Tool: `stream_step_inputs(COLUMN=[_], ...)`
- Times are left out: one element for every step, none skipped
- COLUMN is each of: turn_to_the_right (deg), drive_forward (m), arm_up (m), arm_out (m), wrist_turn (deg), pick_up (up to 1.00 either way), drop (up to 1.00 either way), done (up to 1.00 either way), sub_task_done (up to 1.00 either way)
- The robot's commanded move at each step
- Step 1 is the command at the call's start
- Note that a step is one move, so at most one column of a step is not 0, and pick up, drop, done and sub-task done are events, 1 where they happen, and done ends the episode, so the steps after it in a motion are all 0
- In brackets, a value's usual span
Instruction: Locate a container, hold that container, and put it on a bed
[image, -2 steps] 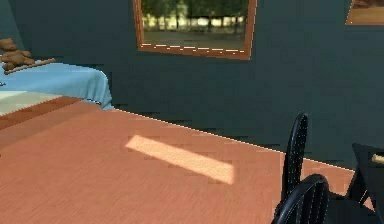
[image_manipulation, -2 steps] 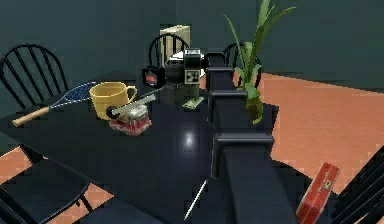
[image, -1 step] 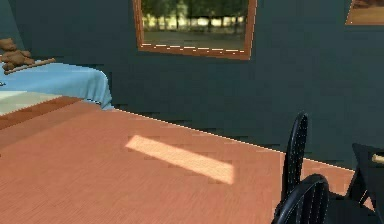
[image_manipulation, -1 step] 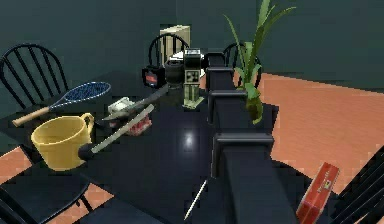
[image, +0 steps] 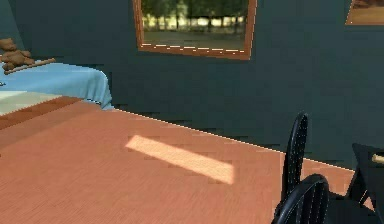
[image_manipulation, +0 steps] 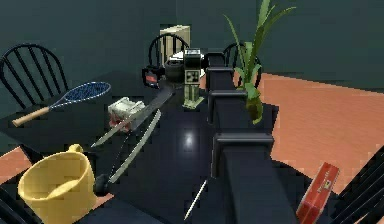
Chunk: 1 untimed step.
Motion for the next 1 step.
stream_step_inputs(turn_to_the_right=[0.0], drive_forward=[0.00], arm_up=[0.00], arm_out=[-0.30], wrist_turn=[0.0], pick_up=[0.00], drop=[0.00], done=[0.00], sub_task_done=[0.00])
